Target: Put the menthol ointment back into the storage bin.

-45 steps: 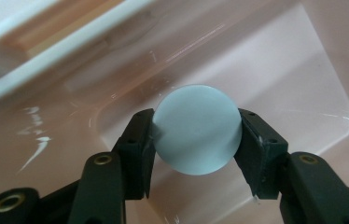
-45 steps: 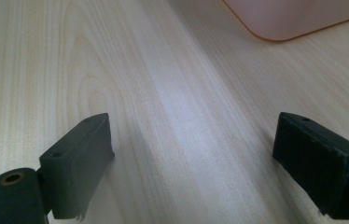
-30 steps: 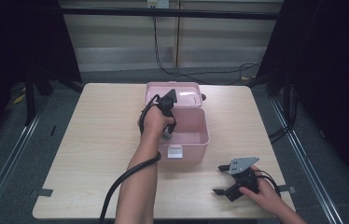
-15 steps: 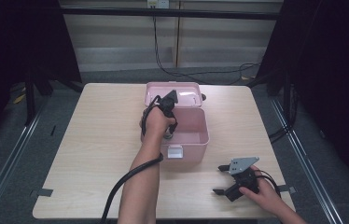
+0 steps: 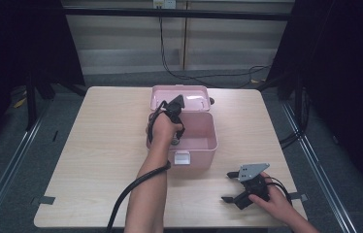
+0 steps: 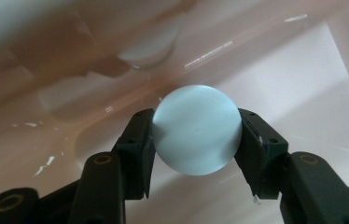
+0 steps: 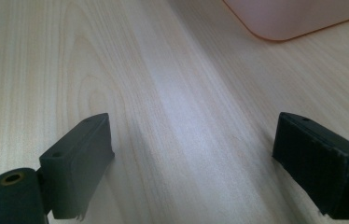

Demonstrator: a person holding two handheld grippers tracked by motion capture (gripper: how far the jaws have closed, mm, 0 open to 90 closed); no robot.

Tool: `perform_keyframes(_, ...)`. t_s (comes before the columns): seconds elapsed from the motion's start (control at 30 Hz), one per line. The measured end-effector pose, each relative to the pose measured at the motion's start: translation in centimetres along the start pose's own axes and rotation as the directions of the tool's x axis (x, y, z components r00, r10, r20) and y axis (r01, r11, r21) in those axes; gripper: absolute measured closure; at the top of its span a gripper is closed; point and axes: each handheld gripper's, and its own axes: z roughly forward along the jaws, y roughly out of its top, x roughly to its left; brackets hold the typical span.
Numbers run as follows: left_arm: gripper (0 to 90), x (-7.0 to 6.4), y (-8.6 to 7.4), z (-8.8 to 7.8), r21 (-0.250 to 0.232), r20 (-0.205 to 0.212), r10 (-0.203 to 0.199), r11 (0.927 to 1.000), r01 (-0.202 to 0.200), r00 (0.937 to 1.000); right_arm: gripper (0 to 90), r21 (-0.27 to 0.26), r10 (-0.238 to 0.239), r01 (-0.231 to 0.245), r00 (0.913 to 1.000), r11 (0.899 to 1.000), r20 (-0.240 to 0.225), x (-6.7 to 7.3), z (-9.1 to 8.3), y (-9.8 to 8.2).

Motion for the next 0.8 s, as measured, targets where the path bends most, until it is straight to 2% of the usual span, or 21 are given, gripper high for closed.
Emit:
perform_keyframes(0.17, 49.7, -0.06, -0.01, 0.09, -0.016, 0.003, 0.001, 0.9999, -0.001, 1.0000, 11.2, 0.000, 0.000, 0.000, 1.0000, 1.000, 0.000, 0.00, 0.00, 0.00)
perform_keyframes(0.37, 47.7, -0.29, 0.03, 0.36, -0.011, -0.002, -0.013, 0.9999, 0.013, 0.9999, 11.2, 0.000, 0.000, 0.000, 1.0000, 1.000, 0.000, 0.00, 0.00, 0.00)
perform_keyframes(0.8, 42.3, -0.34, -0.08, -0.21, -0.009, 0.006, -0.025, 0.9996, 0.025, 0.9997, 11.2, 0.000, 0.000, 0.000, 1.0000, 1.000, 0.000, 0.00, 0.00, 0.00)
